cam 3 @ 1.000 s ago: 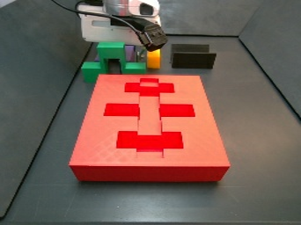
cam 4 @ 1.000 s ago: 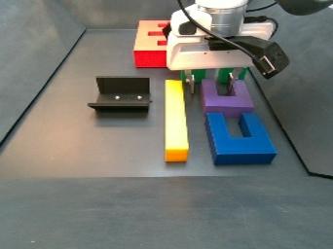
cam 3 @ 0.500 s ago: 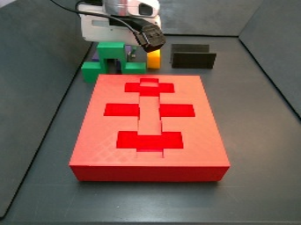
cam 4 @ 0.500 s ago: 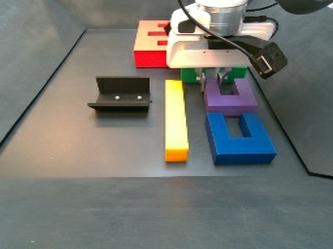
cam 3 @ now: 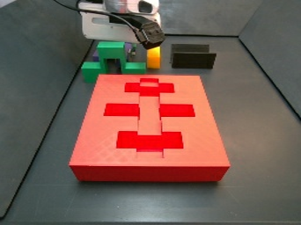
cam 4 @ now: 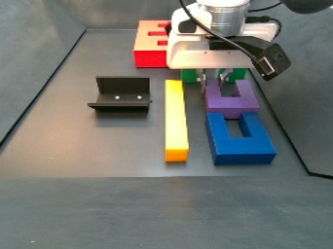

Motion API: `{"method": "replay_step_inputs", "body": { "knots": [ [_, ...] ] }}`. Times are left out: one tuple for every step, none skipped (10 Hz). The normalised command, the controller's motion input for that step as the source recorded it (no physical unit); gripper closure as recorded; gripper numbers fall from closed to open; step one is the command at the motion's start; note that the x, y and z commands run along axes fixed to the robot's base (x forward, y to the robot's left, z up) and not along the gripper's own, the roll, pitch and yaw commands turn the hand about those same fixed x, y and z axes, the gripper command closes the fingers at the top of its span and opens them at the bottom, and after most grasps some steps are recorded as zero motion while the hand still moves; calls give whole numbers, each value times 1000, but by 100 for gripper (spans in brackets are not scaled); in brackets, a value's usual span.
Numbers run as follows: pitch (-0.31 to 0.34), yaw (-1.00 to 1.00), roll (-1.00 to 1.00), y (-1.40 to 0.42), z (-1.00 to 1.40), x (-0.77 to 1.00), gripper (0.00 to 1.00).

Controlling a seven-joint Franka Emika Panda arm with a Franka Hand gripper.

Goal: Pick up the purple object. Move up. Place the purple object on the fixture. Regrasp the purple object. Move to above the board. Insert the purple object.
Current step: Pick up the purple object.

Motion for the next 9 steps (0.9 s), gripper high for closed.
{"method": "replay_step_inputs", "body": {
  "knots": [
    [0, 0, 0, 0, 0, 0, 100],
    [0, 0, 0, 0, 0, 0, 100],
    [0, 0, 0, 0, 0, 0, 100],
    [0, 0, 0, 0, 0, 0, 100],
    [0, 0, 0, 0, 0, 0, 100],
    [0, 0, 0, 0, 0, 0, 100],
    [0, 0, 0, 0, 0, 0, 100],
    [0, 0, 0, 0, 0, 0, 100],
    [0, 0, 0, 0, 0, 0, 100]
  ]
}}
